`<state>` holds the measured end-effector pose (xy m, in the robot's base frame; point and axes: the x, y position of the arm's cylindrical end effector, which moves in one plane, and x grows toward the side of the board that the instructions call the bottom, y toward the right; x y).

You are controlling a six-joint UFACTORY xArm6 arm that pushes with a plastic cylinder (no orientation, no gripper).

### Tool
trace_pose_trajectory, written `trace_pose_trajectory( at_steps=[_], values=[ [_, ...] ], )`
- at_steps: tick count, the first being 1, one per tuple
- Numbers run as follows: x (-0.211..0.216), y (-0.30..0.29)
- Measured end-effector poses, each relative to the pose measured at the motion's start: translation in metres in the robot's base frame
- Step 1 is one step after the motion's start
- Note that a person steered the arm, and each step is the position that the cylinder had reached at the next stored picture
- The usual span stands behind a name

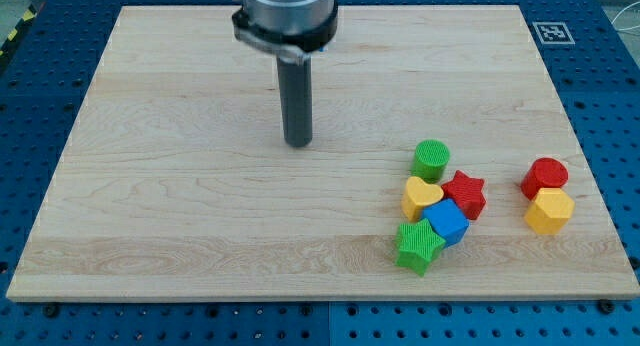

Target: Push the green star along with the group of blocks towards up

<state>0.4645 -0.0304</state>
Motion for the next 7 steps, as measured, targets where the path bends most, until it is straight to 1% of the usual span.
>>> trace_pose_trajectory(
  at_steps=[2, 3, 4, 6, 7],
  values=[
    [0.084, 0.0],
    [0.128, 0.011],
    [0.154, 0.023],
    [0.155, 0.028],
    [0.154, 0.042]
  ],
)
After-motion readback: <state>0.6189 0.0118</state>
